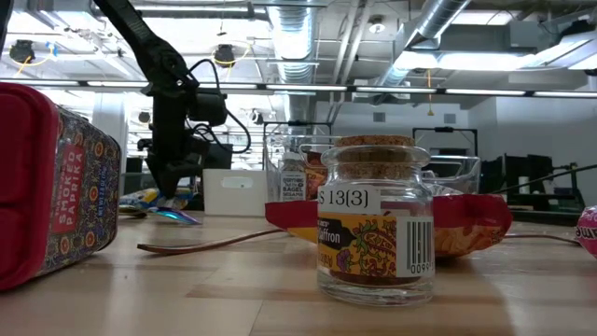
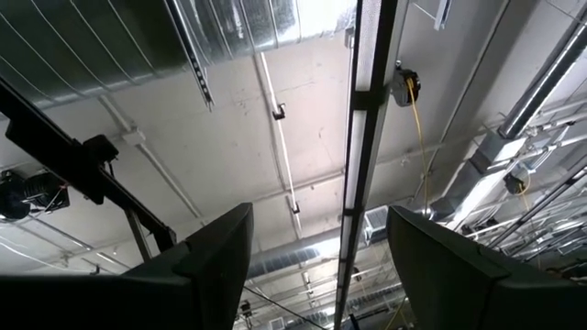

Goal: Pick & Place Food Item
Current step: Put the blue noodle pack into the right transparent bin

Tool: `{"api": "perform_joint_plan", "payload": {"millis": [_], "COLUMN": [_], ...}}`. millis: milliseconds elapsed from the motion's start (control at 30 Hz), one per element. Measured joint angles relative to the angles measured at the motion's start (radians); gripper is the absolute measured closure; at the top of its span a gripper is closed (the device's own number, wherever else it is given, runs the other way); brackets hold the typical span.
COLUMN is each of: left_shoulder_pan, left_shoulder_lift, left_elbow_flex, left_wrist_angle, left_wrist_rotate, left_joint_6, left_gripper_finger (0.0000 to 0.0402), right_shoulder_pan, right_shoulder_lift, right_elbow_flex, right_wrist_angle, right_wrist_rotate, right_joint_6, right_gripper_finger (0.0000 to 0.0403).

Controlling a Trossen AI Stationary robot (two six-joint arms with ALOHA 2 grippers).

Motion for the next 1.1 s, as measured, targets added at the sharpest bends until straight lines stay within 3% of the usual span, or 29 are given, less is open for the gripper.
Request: {"api": "perform_joint_plan", "payload": {"millis": [167,233,467,733,1100], "left_shoulder_pan": [0.0,0.0,0.0,0.0,0.0], "left_shoulder_lift": [0.0,-0.002,-0.039,-0.184,-0.367], "left_elbow_flex": [0.0,0.0,0.0,0.001,0.001], "left_wrist_angle": [-0.001,-0.001,-0.017,-0.067,-0.135], "left_wrist_rotate": [0.0,0.001,0.001,0.005,0.083], "left_joint_6": [0.0,0.0,0.0,0.006,0.012], "left_gripper_finger": [0.0383,0.0395,0.0401,0.0401,0.0401], "right_shoulder_pan": [0.0,0.0,0.0,0.0,0.0], "right_shoulder_lift": [0.0,0.0,0.0,0.0,0.0], "right_elbow_flex": [0.0,0.0,0.0,0.0,0.0], "right_wrist_angle": [0.0,0.0,0.0,0.0,0.0], "right_wrist_rotate": [0.002,0.002,0.003,0.003,0.003], "right_joint_6": [0.008,0.01,0.01,0.009,0.01], "right_gripper_finger": [0.0159,0.0159,0.0159,0.0159,0.0159]}}
